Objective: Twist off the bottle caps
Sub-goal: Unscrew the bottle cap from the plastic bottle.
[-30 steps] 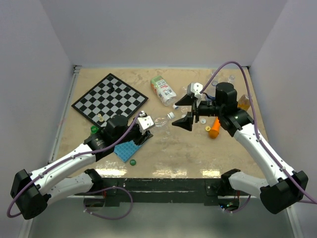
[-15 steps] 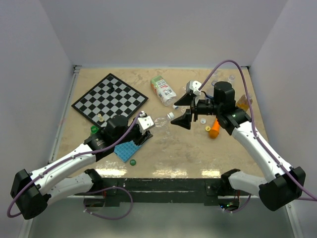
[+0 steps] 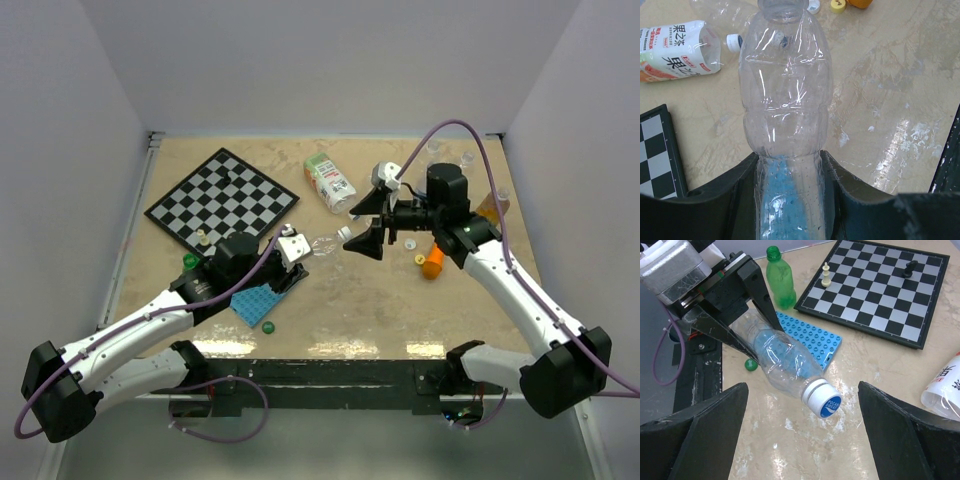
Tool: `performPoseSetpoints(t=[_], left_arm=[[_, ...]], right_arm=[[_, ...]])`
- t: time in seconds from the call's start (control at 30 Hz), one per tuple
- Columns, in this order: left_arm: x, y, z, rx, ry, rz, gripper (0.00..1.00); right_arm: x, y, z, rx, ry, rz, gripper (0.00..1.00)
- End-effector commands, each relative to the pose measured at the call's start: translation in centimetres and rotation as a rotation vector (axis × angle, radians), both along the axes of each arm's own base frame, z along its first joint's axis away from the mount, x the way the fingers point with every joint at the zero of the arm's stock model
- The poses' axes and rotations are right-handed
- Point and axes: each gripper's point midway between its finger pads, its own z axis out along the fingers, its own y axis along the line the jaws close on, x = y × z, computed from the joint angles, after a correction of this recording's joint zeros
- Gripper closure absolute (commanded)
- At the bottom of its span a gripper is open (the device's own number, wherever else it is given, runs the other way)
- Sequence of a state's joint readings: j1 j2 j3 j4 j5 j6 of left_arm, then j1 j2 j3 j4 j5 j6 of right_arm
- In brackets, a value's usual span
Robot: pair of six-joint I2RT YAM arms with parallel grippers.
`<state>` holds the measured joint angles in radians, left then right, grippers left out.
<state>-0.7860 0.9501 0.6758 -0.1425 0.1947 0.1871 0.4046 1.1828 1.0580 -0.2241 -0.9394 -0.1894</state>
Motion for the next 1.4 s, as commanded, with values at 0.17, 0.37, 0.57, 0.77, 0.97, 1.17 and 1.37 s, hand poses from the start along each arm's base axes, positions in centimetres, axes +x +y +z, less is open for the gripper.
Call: performPoseSetpoints(t=[0.17, 0.37, 0.57, 0.77, 0.97, 1.17, 1.37], left_arm=[[0.5, -0.4, 1.1, -0.028, -0.047, -0.005, 1.0], [0.5, -0.4, 1.1, -0.027, -0.048, -0.007, 1.0], [0.4, -0.5, 1.0, -0.026, -0.044, -0.008, 1.0], [0.4, -0.5, 1.0, -0.027, -0.044, -0.011, 1.0], [0.4, -0.5, 0.9, -0.024, -0.04, -0.009, 1.0], [0.5, -0.4, 1.0, -0.022, -0.044, -0.003, 1.0], [0.5, -0.5, 1.1, -0.027, -0.049, -0.009, 1.0]], right_arm=[[0.2, 0.3, 1.4, 0.02, 0.006, 0.02, 0.05], [0.5, 0.4, 1.2, 0.014, 0.02, 0.018, 0.05], [0.6, 0.6, 1.0, 0.006, 0.036, 0.022, 0.06], [0.9, 0.9, 0.4, -0.004, 0.071, 0.035, 0.06], [1.2, 1.5, -0.2, -0.003, 0.127, 0.059, 0.08], [2.6, 1.5, -0.6, -0.02, 0.135, 0.001, 0.11], [1.2, 1.3, -0.1, 0.018, 0.183, 0.026, 0.1]])
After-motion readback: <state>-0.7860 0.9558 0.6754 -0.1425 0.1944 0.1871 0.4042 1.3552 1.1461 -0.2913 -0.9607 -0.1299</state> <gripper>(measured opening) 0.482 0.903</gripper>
